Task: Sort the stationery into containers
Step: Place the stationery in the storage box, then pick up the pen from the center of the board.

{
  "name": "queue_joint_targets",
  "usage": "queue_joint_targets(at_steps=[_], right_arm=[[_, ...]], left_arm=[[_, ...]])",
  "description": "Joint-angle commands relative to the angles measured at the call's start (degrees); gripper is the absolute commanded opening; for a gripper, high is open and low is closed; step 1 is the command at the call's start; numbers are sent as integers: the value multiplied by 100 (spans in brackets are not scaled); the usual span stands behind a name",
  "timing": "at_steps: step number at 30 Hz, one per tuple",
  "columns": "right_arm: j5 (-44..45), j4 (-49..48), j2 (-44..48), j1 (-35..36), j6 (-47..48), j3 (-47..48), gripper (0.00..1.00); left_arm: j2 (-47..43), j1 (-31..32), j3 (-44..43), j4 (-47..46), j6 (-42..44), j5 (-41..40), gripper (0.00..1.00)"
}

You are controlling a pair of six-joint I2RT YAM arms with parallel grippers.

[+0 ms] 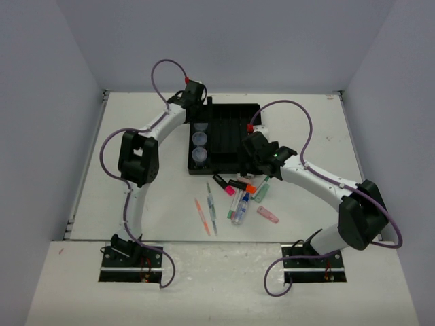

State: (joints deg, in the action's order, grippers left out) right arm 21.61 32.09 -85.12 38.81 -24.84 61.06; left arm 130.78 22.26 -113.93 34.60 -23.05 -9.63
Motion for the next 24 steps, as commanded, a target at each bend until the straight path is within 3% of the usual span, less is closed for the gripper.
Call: queue_joint_targets(at_steps=[1,6,12,15,21,24], right_arm=[[156,-98,2,-31,-35,111,99],[581,-195,348,-31,-206,-16,99],[144,-678,1102,-161,-179,-383,99],[-394,-1016,1525,-160,-19,-612,99],[-285,-706,1894,-163,-351,-524,98],[-521,-419,1865,-152,-458,-506,90]], left_arm=[[-935,-2,-186,64,22,82,100],[-2567,112,771,-104,-412,-743,100],[-5164,113,3922,-903,-1173,-1384,100],[-6095,103,4819,-927,-1290,-1363,100],[-7645,77,5539,0,-1242,-1892,100],[-8206,77,5770,226,-976,-1882,100]])
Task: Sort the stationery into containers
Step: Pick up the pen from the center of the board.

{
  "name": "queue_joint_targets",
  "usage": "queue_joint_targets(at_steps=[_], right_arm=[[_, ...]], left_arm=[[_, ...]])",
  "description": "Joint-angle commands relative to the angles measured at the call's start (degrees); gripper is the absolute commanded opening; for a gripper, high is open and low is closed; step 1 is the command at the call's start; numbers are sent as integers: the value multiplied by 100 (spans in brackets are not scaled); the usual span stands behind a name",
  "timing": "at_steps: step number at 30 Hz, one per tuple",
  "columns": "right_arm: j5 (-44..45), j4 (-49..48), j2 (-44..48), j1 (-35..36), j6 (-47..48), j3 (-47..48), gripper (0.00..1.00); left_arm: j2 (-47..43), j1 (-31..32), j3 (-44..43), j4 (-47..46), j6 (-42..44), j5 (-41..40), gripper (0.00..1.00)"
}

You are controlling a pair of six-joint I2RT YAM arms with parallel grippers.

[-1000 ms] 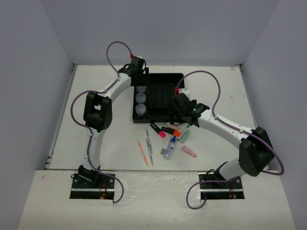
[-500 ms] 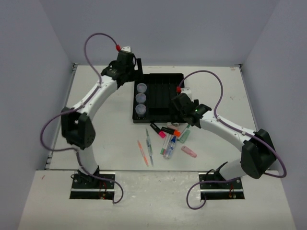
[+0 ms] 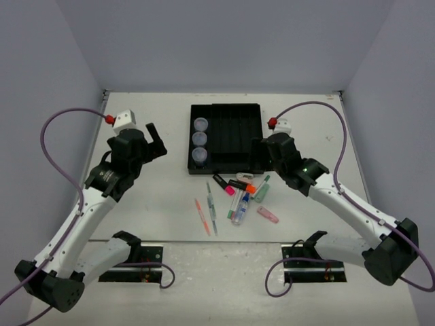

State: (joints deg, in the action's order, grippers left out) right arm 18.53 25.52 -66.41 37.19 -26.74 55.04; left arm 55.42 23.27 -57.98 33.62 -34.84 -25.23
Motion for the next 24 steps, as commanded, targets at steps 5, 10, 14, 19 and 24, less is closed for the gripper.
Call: queue_joint_targets(at_steps=[5,10,14,19,24], right_arm=[[-767,713,-359,587,-486,285,79],[-286,1092,-1023,1580,-937,732,70],[-205,1083,-1570,2180,-1222,964,57],[-455,1017,-2384,2651,-1295,1358,47],[-577,1087,-3204,3085,-1347,1838,42]], left_arm=[[-1111,-17,633,385,445,-205,100],[-1074,-24,613,654,691,-219,100],[-1212,-24,843,537,745,-428,100],[-1166,-24,868,426,838,-200,100],[-1161,-24,893,375,881,-107,100]])
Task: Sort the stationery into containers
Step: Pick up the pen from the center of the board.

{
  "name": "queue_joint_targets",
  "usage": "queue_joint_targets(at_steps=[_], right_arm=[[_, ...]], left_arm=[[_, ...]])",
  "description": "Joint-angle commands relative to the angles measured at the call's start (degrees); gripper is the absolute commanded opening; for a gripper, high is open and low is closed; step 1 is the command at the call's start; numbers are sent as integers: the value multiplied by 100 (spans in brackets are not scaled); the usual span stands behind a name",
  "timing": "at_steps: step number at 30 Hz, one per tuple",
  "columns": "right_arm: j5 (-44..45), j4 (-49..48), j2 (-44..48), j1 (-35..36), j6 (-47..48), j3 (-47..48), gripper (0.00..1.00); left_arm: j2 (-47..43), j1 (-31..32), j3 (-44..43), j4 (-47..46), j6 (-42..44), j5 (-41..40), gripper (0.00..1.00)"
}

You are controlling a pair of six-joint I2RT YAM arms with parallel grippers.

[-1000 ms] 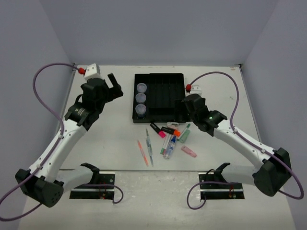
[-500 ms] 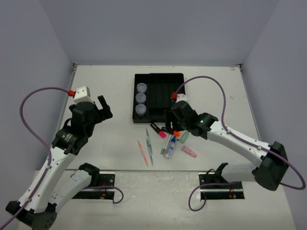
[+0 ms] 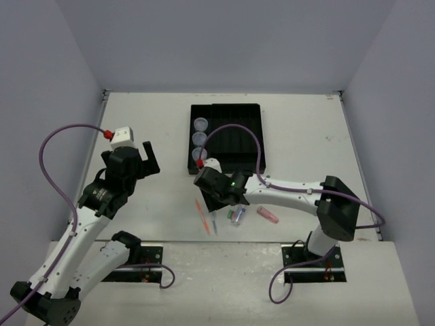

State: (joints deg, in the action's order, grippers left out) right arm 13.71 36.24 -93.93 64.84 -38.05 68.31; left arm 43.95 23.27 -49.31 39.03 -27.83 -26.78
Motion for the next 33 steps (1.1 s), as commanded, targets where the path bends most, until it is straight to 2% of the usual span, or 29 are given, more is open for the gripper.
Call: queue_joint_targets(at_steps=[1,6,21,24,25,27,30,33], right_arm=[[-123,17,-589,382,-210,594,41],[-132,173,-1107,582,-211,972,39],[-345,94,-2202,591,-163,1186,34],[-279,171,-2318,600,-216,1185,24],[-212,217,-2348,600,-247,1185,16],[-168,262,-2356,618,-300,1194,6],[-238,283,-2252,631,-301,1257,0],[-311,229,-1846,632,-178,1364,0]], left_arm=[[-16,-24,42,-187,192,80,100],[60,-24,45,-185,207,138,100],[-45,-24,60,-218,225,146,100],[-36,-24,52,-211,225,155,100],[-36,-24,44,-211,225,155,100],[-36,-23,52,-220,234,147,100],[-36,-24,49,-224,238,150,100],[-13,-27,53,-240,254,167,100]])
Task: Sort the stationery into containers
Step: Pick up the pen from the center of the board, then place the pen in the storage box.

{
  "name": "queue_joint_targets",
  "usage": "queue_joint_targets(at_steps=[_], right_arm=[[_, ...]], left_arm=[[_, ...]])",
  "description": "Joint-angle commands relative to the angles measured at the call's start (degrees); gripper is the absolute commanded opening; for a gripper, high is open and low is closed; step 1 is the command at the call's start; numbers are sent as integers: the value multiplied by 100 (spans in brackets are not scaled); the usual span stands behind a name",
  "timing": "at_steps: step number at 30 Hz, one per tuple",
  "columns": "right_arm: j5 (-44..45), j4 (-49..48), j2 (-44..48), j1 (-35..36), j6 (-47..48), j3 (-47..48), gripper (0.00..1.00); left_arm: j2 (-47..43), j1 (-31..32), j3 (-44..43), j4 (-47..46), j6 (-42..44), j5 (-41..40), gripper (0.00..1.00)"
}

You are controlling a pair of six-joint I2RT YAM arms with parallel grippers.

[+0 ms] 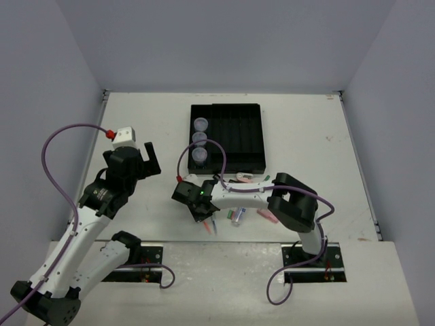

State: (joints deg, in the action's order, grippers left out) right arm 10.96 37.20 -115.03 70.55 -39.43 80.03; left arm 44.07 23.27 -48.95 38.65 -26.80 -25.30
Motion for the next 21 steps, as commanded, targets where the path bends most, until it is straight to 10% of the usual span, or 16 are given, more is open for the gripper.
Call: queue_joint_targets(at_steps=[1,11,21], right_arm=[[9,143,377,52,9,270,0],[463,315,1771,-1875,843,845,0],[-407,686,-854,-3655,1109,4215,0]], left_arm=[[-11,-33,16,-208,158,25,100],[-5,-40,16,-217,140,-2,100],[93,-94,50,-271,166,144,100]])
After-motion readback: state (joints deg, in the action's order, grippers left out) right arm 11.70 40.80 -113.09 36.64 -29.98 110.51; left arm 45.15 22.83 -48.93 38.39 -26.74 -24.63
